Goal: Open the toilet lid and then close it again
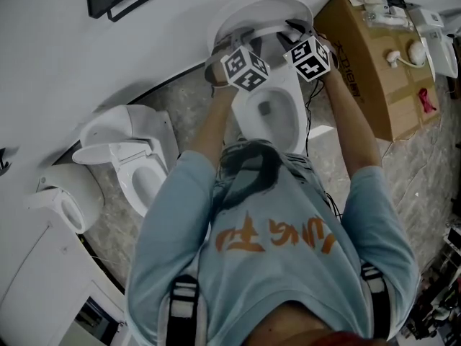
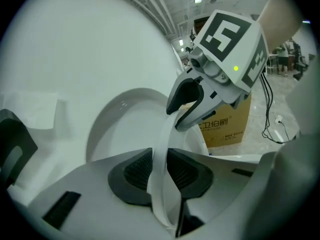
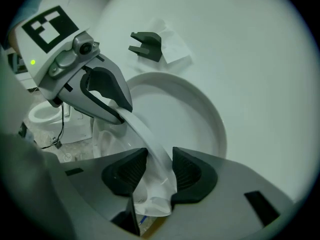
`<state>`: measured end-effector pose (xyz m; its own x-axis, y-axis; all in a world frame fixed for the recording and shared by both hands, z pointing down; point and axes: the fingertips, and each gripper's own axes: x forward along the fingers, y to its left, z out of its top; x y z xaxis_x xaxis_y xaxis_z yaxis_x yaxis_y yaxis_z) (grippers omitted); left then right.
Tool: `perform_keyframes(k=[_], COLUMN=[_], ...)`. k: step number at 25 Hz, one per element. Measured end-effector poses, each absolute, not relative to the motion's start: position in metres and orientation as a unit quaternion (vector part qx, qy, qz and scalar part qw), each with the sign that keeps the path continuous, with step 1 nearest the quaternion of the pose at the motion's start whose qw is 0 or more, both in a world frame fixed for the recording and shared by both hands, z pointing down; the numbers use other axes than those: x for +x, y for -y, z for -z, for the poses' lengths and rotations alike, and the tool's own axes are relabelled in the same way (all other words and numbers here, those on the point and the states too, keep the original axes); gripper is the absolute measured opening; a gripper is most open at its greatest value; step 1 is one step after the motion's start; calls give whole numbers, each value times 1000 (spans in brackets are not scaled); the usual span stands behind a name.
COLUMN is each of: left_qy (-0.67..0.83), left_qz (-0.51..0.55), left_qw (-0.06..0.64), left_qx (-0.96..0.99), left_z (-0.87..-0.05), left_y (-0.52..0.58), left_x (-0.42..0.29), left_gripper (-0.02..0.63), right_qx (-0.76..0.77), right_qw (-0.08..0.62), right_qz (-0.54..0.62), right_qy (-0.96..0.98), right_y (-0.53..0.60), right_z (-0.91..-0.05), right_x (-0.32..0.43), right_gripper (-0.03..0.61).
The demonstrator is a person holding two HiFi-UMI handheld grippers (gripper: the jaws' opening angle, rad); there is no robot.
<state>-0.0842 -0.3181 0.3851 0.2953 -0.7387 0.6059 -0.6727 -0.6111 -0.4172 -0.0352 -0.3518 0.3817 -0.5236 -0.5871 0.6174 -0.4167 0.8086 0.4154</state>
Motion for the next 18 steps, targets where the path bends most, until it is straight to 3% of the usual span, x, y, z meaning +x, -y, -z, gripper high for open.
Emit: perform_keyframes(k=[13, 18], left_qy=[-426, -415], left_qz=[427, 476], left_qw=[51, 86], left_qx=[-796, -771], left_z=[-381, -389], left_y=[243, 204], left_x=[-47, -27], left_gripper=[98, 95], right_qx=[271, 247], right_qw=[386, 393], right_qz=[131, 146], right_qy=[872, 874], right_y=[280, 241], right_z=[-374, -377], right_x=[2, 23], right_gripper=[146, 146])
